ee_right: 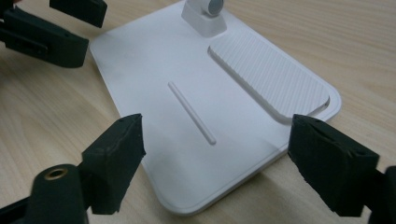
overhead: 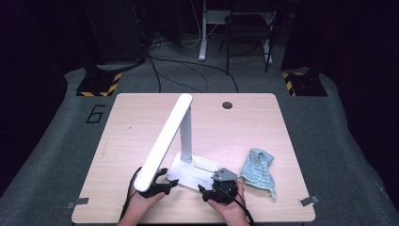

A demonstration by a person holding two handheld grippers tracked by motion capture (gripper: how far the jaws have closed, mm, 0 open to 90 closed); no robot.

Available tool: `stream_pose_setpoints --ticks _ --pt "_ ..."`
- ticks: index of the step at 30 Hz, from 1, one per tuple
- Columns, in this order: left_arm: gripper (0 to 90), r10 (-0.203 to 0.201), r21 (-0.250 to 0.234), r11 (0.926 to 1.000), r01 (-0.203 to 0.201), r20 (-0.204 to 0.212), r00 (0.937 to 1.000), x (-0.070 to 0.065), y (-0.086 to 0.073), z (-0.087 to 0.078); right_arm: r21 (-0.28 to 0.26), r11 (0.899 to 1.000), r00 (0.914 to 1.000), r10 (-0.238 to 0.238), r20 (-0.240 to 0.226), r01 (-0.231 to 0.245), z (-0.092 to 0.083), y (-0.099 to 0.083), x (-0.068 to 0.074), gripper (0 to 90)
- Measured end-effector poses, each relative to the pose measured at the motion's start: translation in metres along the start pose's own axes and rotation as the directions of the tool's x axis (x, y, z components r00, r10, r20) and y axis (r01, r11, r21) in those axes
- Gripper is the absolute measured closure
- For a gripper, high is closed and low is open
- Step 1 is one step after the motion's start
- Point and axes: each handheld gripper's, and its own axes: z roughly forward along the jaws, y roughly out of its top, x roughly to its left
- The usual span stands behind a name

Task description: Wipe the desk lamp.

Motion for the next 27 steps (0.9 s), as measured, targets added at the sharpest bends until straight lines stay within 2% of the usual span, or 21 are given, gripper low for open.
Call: stream_pose_setpoints --ticks 1,2,3,4,5,6,7,8,10,11,12,13,14,15,19,20,22,25,27 --pt "30.8 -0.002 -0.001 1.0000 0.002 -0.007 1.0000 0.001 0.000 0.000 0.007 1.000 1.0000 -0.001 0.003 0.001 0.000 -0.001 0.001 15.3" --pt "30.6 -0.010 0.007 0.9999 0.010 0.004 0.9999 0.002 0.001 -0.001 0.014 1.000 0.9999 -0.009 0.010 0.009 0.000 -0.001 0.001 15.1" --pt "30.6 -0.014 -0.012 0.9998 0.014 -0.007 0.9999 0.002 0.000 0.000 0.009 0.999 0.9992 -0.034 0.020 0.034 0.000 -0.002 0.000 15.1" --pt "30.6 -0.017 -0.002 0.9999 0.017 0.011 0.9998 0.003 0.001 -0.001 0.019 0.999 0.9992 -0.039 0.013 0.039 0.000 -0.002 0.000 15.1" --pt "30.5 -0.011 -0.005 0.9999 0.011 0.009 0.9999 0.003 0.002 -0.002 0.022 0.999 0.9990 -0.042 0.017 0.041 0.000 -0.003 0.001 15.1" --pt "30.6 -0.023 -0.008 0.9997 0.023 0.012 0.9997 0.002 0.002 -0.002 0.040 0.998 0.9985 -0.052 0.014 0.052 0.001 -0.004 0.001 15.1" --pt "30.6 -0.036 -0.014 0.9992 0.037 0.013 0.9993 0.001 0.002 -0.001 0.044 0.998 0.9990 -0.041 0.018 0.040 0.001 -0.005 0.002 15.1" --pt "30.6 -0.020 -0.011 0.9997 0.020 0.012 0.9997 0.002 0.003 -0.002 0.065 0.997 0.9987 -0.049 0.013 0.049 0.001 -0.006 0.003 15.2" --pt "30.6 -0.035 -0.012 0.9993 0.035 0.014 0.9993 0.001 0.002 -0.001 0.075 0.996 0.9982 -0.057 0.019 0.055 0.003 -0.008 0.004 15.8" --pt "30.6 -0.034 -0.017 0.9993 0.034 0.010 0.9994 0.000 0.002 -0.001 0.085 0.994 0.9980 -0.062 0.004 0.062 0.003 -0.008 0.003 15.9" --pt "30.6 0.001 -0.006 1.0000 -0.001 0.015 0.9999 0.003 0.003 -0.001 0.086 0.994 0.9979 -0.064 0.008 0.063 0.003 -0.008 0.003 16.2" --pt "30.4 -0.069 -0.019 0.9974 0.070 0.016 0.9975 -0.003 0.001 0.001 0.078 0.995 0.9979 -0.064 0.013 0.063 0.004 -0.008 0.003 17.8" --pt "30.2 -0.021 0.003 0.9998 0.021 0.030 0.9993 0.000 0.002 0.000 0.080 0.996 0.9986 -0.052 0.010 0.051 0.003 -0.007 0.003 19.8" --pt "29.9 0.004 0.001 1.0000 -0.004 0.019 0.9998 0.001 0.002 0.001 0.073 0.996 0.9983 -0.056 0.012 0.055 0.003 -0.007 0.002 23.0" --pt "29.4 -0.017 0.035 0.9993 0.016 0.030 0.9994 -0.002 -0.001 0.003 0.068 0.997 0.9988 -0.048 0.005 0.048 0.004 -0.005 -0.005 27.5" --pt "29.4 0.000 0.041 0.9991 -0.002 0.032 0.9995 -0.001 -0.002 0.003 0.065 0.997 0.9989 -0.046 -0.003 0.046 0.005 -0.005 -0.007 27.5" --pt "29.4 0.010 0.045 0.9989 -0.011 0.029 0.9995 -0.001 -0.002 0.003 0.061 0.998 0.9997 -0.023 0.002 0.023 0.006 -0.004 -0.007 28.3" --pt "29.8 0.025 0.045 0.9986 -0.026 0.019 0.9995 -0.001 -0.002 0.003 0.054 0.997 0.9987 -0.049 0.014 0.049 0.007 -0.001 -0.008 32.7" --pt "30.6 0.032 0.051 0.9982 -0.032 0.005 0.9995 -0.001 -0.002 0.003 0.054 0.997 0.9986 -0.051 0.018 0.050 0.008 0.000 -0.008 34.3"
